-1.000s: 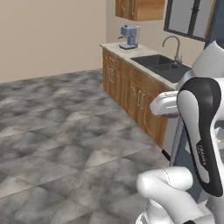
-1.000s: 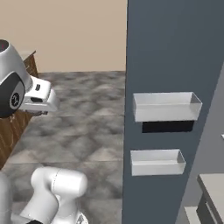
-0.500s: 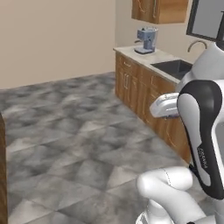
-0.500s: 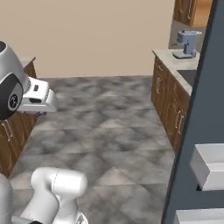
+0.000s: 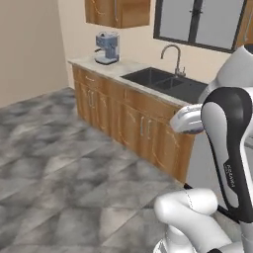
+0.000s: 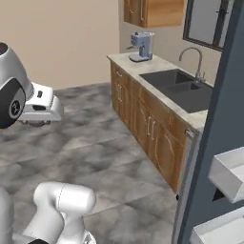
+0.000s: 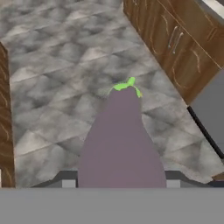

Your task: Take the eggplant, chicken drumstick, and garlic from the freezer and place them in the bowl on the counter.

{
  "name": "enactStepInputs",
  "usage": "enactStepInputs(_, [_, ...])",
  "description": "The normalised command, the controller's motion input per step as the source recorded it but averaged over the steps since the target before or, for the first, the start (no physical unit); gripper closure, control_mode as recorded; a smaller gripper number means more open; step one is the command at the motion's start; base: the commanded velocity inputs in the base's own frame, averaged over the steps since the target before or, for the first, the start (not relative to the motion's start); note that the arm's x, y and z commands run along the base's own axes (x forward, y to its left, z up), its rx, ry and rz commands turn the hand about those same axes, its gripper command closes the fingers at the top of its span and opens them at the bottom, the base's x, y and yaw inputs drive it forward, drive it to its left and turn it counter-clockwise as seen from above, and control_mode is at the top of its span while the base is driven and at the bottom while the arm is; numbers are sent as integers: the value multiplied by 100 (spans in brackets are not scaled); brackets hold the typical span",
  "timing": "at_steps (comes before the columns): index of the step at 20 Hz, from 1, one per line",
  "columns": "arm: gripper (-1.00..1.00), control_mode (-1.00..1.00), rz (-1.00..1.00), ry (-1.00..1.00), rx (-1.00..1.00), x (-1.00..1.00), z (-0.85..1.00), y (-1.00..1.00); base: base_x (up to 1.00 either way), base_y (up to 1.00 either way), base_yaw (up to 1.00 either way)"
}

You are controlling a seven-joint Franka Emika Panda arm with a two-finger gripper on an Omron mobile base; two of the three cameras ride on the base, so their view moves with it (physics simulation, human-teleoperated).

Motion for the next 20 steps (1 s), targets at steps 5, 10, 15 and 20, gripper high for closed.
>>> enactStepInputs(5, [100, 100, 0, 0, 0, 0, 0, 0, 42, 56, -73])
enactStepInputs(10, [100, 100, 0, 0, 0, 0, 0, 0, 68, 80, -64])
enactStepInputs(15, [100, 100, 0, 0, 0, 0, 0, 0, 76, 54, -61])
enactStepInputs(20, [100, 100, 0, 0, 0, 0, 0, 0, 37, 21, -75])
